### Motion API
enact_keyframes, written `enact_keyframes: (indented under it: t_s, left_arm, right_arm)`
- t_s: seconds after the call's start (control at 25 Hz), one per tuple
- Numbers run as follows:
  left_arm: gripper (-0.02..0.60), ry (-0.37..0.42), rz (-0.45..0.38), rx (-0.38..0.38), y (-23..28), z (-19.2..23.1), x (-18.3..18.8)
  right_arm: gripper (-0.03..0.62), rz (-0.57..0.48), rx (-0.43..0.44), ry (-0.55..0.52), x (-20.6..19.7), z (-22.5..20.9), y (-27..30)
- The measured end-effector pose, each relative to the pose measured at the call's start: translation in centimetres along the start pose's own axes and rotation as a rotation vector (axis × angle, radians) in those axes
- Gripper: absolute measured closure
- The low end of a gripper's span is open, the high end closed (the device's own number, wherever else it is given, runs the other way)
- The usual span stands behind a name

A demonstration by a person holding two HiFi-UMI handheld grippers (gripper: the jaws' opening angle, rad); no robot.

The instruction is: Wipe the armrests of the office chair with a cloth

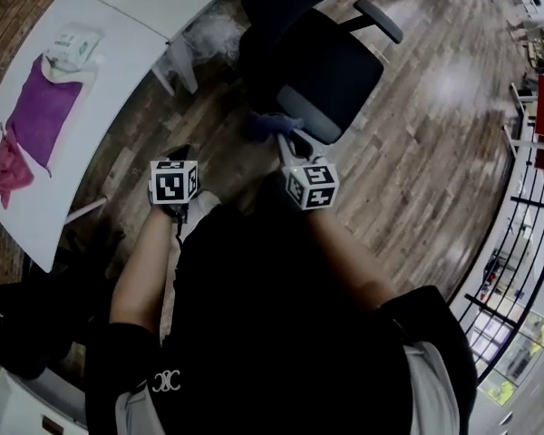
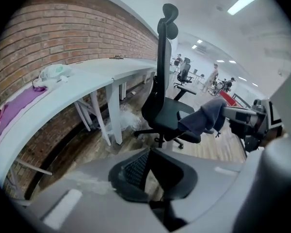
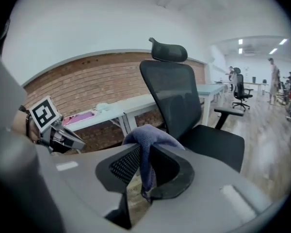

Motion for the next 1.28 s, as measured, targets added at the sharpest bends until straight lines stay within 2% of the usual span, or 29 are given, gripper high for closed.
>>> enact_keyframes:
  t_s: [0.24, 0.48, 0.56, 0.68, 0.8, 0.92, 1.08, 1.28]
  left_arm:
    - [0.575, 0.022, 0.036, -0.077, -0.4, -2.0, -0.3]
    - [0.575, 0.020, 0.074, -0.113, -0.5, -2.9, -1.6]
    - [0.575, -0.001, 0.073, -0.112, -0.3, -3.1, -2.1]
    - [0.575, -0.029, 0.074, -0.100, -0.4, -3.4, -3.4]
    - [0.575, -0.075, 0.113, -0.108, -0.8, -3.8, -5.9]
    - [0.575, -0.086, 0.165, -0.112, -0.9, -3.8, -8.4]
    - [0.575, -0.062, 0.204, -0.110, -1.3, -3.6, -10.1]
    - [0.575, -0.016, 0.215, -0.130, -0.6, -4.2, -10.7]
  right_arm:
    - [0.520, 0.076, -0.167, 0.130, -4.3, -0.8, -1.9]
    - [0.521, 0.113, -0.315, 0.210, -8.9, -2.2, -1.0]
    - [0.522, 0.090, -0.359, 0.252, -10.5, -3.0, -0.2]
    - [0.523, -0.026, -0.473, 0.342, -12.0, -5.6, 0.8]
    - [0.523, -0.114, -0.580, 0.405, -13.4, -8.5, 2.2]
    - [0.523, -0.137, -0.609, 0.397, -14.5, -10.0, 4.0]
    - [0.523, -0.137, -0.653, 0.352, -15.3, -10.4, 4.7]
    - [0.522, -0.125, -0.630, 0.316, -15.4, -11.7, 6.4]
Point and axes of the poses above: the fingertips, and each gripper's own axes: y forward along the fingers, z to its left, x out of its top, the point moved 1 cm from there along -y, backward along the fingers, and after that the axes turned 14 degrees about -z, right-handed, at the moved point
